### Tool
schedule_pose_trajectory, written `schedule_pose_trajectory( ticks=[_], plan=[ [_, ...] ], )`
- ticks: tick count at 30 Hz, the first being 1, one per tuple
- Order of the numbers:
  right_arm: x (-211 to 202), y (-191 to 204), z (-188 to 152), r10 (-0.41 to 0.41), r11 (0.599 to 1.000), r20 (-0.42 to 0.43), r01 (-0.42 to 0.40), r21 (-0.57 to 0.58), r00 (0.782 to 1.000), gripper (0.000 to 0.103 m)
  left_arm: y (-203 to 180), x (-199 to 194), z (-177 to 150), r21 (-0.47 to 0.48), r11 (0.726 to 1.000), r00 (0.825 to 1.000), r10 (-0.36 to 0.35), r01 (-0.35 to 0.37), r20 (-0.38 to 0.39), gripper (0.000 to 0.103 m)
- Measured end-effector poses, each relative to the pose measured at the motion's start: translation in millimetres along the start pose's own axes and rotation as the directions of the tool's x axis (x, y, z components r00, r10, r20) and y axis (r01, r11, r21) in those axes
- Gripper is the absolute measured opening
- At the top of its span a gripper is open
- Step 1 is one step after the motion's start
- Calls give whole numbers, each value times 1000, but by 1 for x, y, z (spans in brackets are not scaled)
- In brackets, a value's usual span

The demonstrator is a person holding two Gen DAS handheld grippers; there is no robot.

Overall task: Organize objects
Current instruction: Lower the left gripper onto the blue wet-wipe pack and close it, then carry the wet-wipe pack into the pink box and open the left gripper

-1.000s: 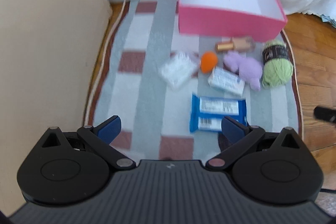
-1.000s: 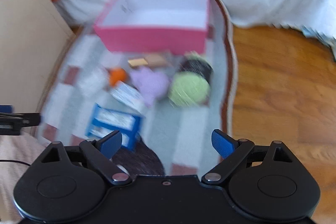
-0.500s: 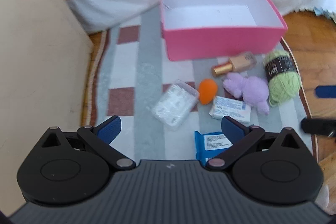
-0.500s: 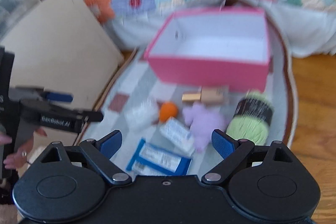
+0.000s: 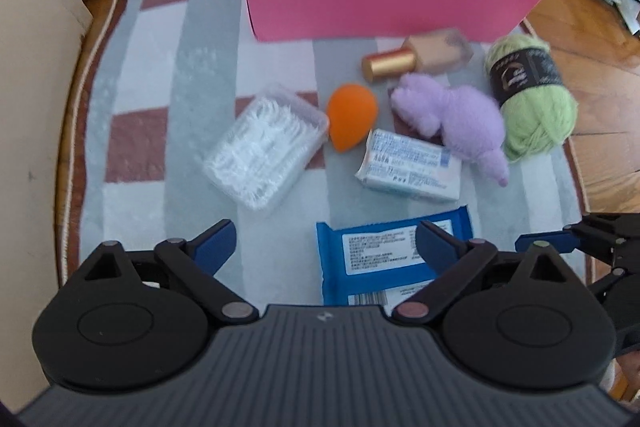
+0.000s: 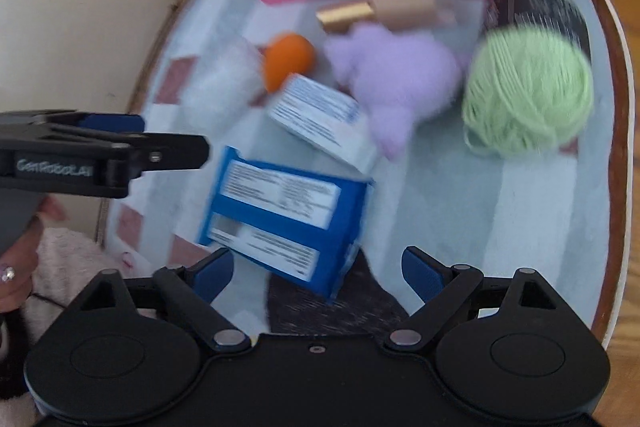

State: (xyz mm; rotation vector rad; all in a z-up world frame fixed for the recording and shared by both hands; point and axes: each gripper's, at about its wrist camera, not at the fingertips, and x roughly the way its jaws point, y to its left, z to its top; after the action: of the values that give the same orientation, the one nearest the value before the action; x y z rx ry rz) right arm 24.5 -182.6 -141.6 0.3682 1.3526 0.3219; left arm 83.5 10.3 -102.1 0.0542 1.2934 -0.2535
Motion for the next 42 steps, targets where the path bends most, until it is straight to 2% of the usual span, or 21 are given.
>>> schedule_pose_trajectory(
  ticks=[6, 10, 12, 13, 15, 17, 18, 22, 29, 35, 42],
  plan=[
    [14, 0, -5, 33, 999, -18, -33, 19, 999, 90, 5, 20, -9, -21, 1000, 999, -14, 13, -36, 84],
    [24, 2, -4, 42, 999, -31, -41, 27, 999, 79, 10, 26, -12, -50, 997, 997, -60, 57, -54, 81],
    [28, 1, -4, 38, 999, -27, -38, 32, 999, 77, 13, 33, -15, -86, 993, 993, -92, 85, -76, 77],
    [27, 3, -4, 39, 999, -19, -39, 22, 999, 69, 14, 36, -17, -99, 991, 991, -100, 92, -85, 74],
    [28, 6, -4, 48, 999, -23, -48, 6, 999, 58, 16, 42, -22, -116, 987, 987, -123, 111, -99, 59],
    [30, 8, -3, 37, 999, -29, -37, -3, 999, 55, 20, 45, -26, -168, 970, 976, -193, 174, -101, 47],
    [30, 8, -3, 30, 1000, -27, -31, -7, 999, 51, 23, 45, -29, -209, 954, 966, -240, 216, -98, 47],
    [28, 12, -2, 11, 1000, -15, -11, -15, 1000, 36, 20, 41, -34, -190, 961, 974, -215, 199, -70, 44],
    [20, 22, -1, -26, 994, 22, 28, -105, 999, 34, 12, 25, -42, -159, 963, 975, -222, 217, -14, 44],
    [-2, 28, -1, -47, 982, 71, 59, -179, 996, 35, 4, -2, -49, -136, 962, 971, -225, 235, 86, 44],
    [-47, 42, 2, -56, 959, 189, 105, -263, 980, 39, -6, -48, -43, -99, 958, 944, -243, 270, 225, 44]
  ],
)
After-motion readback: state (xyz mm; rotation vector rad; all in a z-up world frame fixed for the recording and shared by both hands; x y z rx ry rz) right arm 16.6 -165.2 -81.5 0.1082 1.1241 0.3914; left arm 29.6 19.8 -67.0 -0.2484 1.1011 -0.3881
